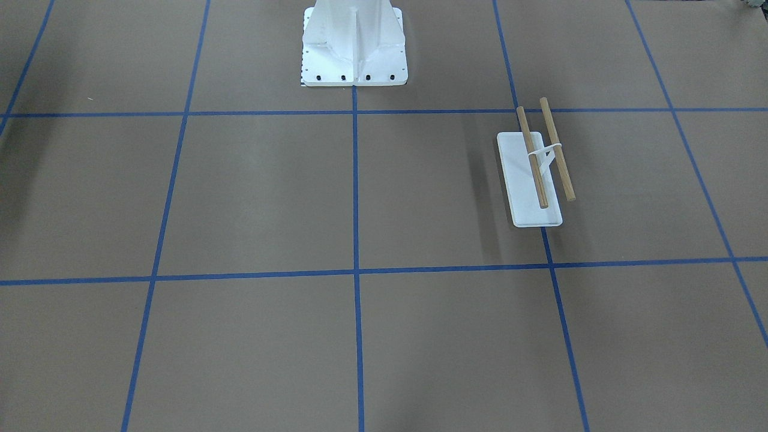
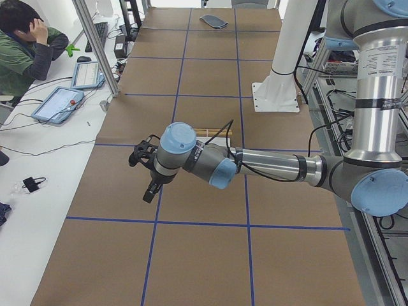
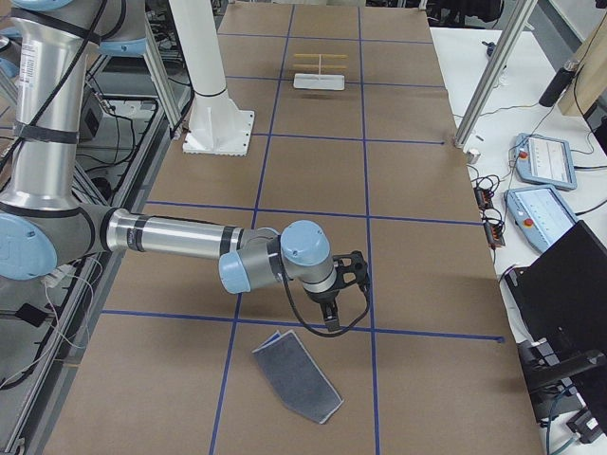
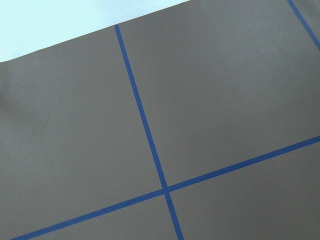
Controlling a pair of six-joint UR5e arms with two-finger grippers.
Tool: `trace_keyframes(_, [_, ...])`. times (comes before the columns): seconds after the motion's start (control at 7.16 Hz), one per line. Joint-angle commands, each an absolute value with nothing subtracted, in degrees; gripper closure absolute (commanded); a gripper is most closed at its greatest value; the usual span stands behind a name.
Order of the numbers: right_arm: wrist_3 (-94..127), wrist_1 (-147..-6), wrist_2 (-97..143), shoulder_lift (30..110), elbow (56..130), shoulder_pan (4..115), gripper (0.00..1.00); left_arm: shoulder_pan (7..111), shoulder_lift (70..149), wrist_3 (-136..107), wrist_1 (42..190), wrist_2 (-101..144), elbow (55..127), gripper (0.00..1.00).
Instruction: Hang towel on rack
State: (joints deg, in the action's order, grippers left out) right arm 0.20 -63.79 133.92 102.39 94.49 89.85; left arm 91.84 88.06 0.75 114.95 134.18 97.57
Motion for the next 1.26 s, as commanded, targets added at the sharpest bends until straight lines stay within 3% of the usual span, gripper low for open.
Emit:
trace_keyframes(0.0, [0.3,-48.8,133.9,103.4,80.3,89.9,0.00,91.2,87.3,0.5,117.7,134.3,97.3,0.02])
trace_keyframes(0.7, [-1.7,-43.1,127.3,94.2,64.1,89.7,0.07,91.1,86.7,0.6,118.0,134.4,97.3,0.02])
trace_keyframes(1.12, [-2.0,-43.0,127.1,93.4,62.1,89.6,0.10,91.1,86.6,0.6,118.0,134.4,97.3,0.02])
